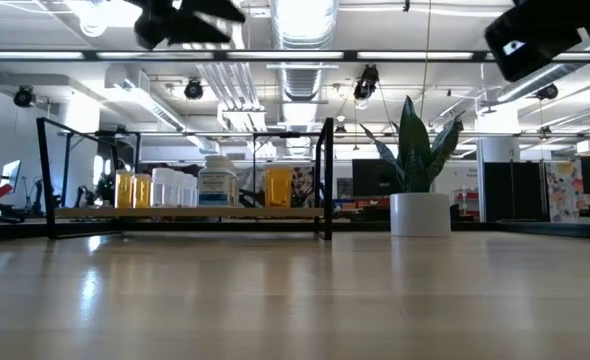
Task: Pick and place medicine bottles onto shelf by color
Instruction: Return to Home Position
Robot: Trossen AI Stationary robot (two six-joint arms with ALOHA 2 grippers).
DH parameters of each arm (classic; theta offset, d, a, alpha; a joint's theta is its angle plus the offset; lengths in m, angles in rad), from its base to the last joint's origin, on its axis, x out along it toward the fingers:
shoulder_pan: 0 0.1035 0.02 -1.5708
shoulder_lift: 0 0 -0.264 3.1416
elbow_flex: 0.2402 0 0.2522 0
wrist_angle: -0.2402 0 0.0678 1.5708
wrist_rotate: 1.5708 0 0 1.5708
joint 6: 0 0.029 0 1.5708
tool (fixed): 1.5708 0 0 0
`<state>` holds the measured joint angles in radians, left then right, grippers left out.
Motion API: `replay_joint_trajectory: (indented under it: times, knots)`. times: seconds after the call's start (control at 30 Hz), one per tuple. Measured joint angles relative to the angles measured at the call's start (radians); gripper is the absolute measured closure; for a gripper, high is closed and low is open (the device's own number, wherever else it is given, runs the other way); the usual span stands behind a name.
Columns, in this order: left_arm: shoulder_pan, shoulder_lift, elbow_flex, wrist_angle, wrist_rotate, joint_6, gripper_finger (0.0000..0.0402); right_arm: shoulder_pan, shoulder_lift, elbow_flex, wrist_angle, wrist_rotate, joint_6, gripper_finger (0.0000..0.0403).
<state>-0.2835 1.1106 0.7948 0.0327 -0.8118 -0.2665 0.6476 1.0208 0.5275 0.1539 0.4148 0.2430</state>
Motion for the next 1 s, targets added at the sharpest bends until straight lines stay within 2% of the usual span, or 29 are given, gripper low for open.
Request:
replay_joint_trajectory:
  times: [0.13, 0.27, 0.33, 0.4, 0.5, 0.63, 0.77, 1.0]
  knots:
    - [-0.111, 0.084, -0.081, 0.354, 0.003, 0.170, 0.0167, -0.001, -0.207, -0.114, -0.001, 0.005, 0.050, 0.0390]
    - [-0.130, 0.120, -0.165, 0.534, -0.002, 0.197, 0.0208, -0.018, -0.382, -0.210, -0.003, 0.006, 0.071, 0.0394]
    - [-0.110, 0.101, -0.219, 0.562, 0.000, 0.192, 0.0238, -0.029, -0.460, -0.252, -0.003, 0.005, 0.062, 0.0394]
    - [-0.076, 0.063, -0.273, 0.572, 0.046, 0.169, 0.0274, -0.042, -0.533, -0.285, -0.007, -0.005, 0.042, 0.0394]
    - [-0.008, -0.023, -0.355, 0.608, 0.201, 0.157, 0.0329, -0.079, -0.638, -0.322, -0.018, -0.076, -0.008, 0.0394]
    - [0.100, -0.147, -0.454, 0.654, 0.388, 0.141, 0.0391, -0.183, -0.762, -0.350, -0.015, -0.167, -0.073, 0.0394]
    - [0.162, -0.262, -0.527, 0.666, 0.510, 0.142, 0.0392, -0.324, -0.836, -0.370, -0.015, -0.299, -0.109, 0.0394]
    - [0.166, -0.431, -0.665, 0.667, 0.528, 0.125, 0.0401, -0.531, -0.921, -0.428, -0.001, -0.546, -0.097, 0.0394]
